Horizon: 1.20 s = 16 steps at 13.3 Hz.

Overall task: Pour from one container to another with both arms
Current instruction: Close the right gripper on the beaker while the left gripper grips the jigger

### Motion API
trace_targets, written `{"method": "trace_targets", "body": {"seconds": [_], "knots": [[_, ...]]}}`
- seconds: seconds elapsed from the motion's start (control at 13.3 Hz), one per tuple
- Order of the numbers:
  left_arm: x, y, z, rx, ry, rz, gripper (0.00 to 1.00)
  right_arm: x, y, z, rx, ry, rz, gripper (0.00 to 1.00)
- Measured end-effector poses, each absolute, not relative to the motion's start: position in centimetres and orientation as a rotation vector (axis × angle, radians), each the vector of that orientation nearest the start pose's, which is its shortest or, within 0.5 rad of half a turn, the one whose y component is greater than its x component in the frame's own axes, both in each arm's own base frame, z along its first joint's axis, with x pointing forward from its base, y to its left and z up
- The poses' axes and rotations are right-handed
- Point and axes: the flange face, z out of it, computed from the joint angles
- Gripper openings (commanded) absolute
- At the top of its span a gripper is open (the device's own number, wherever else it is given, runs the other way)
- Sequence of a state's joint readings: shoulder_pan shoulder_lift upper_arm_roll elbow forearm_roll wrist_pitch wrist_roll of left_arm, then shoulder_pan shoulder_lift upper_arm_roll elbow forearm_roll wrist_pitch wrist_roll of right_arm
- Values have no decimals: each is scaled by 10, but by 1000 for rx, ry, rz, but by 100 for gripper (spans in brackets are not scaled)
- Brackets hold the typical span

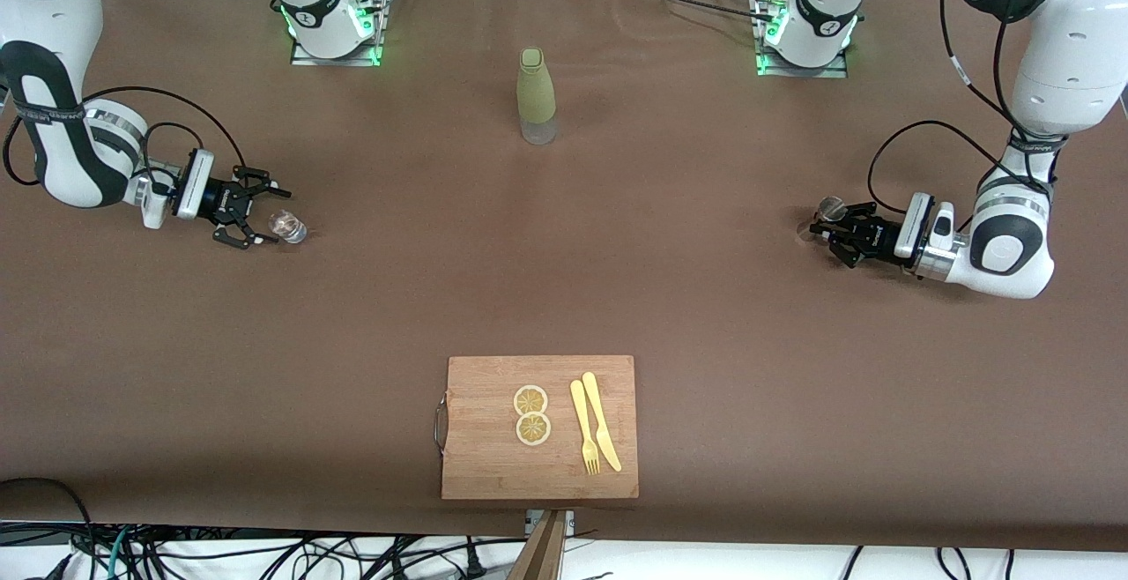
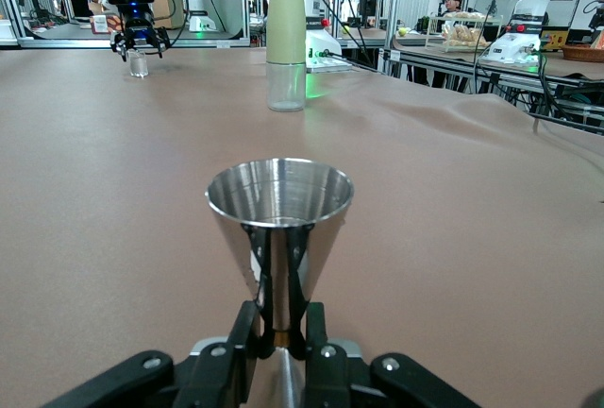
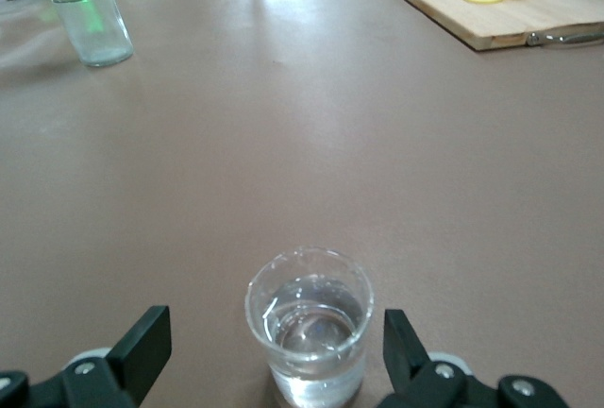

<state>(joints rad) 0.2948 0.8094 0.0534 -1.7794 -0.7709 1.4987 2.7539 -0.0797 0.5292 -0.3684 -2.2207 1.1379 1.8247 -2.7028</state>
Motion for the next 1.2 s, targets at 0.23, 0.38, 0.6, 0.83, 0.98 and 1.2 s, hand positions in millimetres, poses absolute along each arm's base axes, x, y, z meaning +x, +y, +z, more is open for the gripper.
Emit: {"method": "trace_targets", "body": {"seconds": [0.23, 0.38, 0.6, 0.83, 0.98, 1.2], "knots": [[523, 109, 95, 1096, -1660, 747, 0, 442, -149, 113, -1736, -1430, -919, 100], [522, 111, 94, 1099, -1656, 750, 0, 442, -149, 106, -1723, -1391, -948, 100], [522, 112, 95, 1099, -1654, 752, 0, 445, -152, 100, -1714, -1344, -990, 100], [524, 114, 100, 1100, -1662, 755, 0, 450, -152, 95, -1718, -1321, -1015, 100], [530, 115, 112, 1103, -1681, 761, 0, 450, -152, 92, -1721, -1312, -1017, 100], [539, 110, 133, 1091, -1708, 771, 0, 451, -151, 91, -1721, -1303, -1025, 100]]}}
